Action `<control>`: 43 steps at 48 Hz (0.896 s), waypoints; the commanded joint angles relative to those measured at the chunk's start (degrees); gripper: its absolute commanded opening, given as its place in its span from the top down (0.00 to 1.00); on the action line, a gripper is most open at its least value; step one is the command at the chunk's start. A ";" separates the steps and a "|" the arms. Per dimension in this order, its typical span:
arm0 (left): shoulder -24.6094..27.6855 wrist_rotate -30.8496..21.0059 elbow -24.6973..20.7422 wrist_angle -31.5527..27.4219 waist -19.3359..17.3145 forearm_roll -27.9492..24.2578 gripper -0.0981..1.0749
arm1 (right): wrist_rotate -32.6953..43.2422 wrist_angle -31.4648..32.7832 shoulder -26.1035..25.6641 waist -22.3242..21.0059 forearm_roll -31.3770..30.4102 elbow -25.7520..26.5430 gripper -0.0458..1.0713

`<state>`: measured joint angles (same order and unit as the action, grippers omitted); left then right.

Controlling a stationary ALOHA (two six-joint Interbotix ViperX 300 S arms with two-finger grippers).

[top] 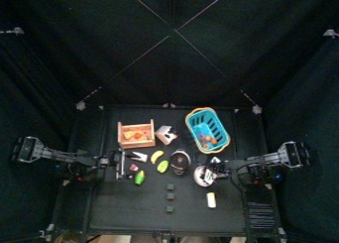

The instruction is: Grab sushi piece

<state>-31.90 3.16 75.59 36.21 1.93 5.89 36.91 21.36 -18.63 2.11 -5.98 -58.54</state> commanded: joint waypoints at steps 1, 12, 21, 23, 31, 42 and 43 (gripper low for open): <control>0.09 0.00 -0.79 0.18 0.09 0.00 0.04 | -0.09 -0.26 -0.35 0.44 -0.26 2.11 0.18; 0.09 0.09 -0.79 0.18 0.09 0.00 0.04 | -0.62 -2.11 1.76 5.19 -1.85 7.91 0.18; 0.09 0.00 -0.70 0.18 0.09 0.00 0.04 | -0.18 -4.22 7.29 9.93 -7.21 13.71 0.18; 0.09 0.00 -0.70 0.26 0.09 0.00 0.04 | -0.18 -4.13 9.23 10.81 -8.35 15.38 0.18; 0.09 0.09 -0.70 0.18 0.09 0.00 0.04 | -0.26 -2.99 15.64 12.13 -10.72 21.09 0.18; 0.09 0.00 -0.70 0.00 0.09 0.00 0.04 | -0.70 4.04 21.36 12.57 -14.59 28.39 0.18; 0.09 0.00 -0.70 0.00 0.09 0.00 0.04 | -0.70 4.57 21.62 12.57 -14.85 28.83 0.18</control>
<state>-31.90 3.16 75.59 36.04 1.93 5.89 36.30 23.64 2.90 14.50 -19.69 -33.05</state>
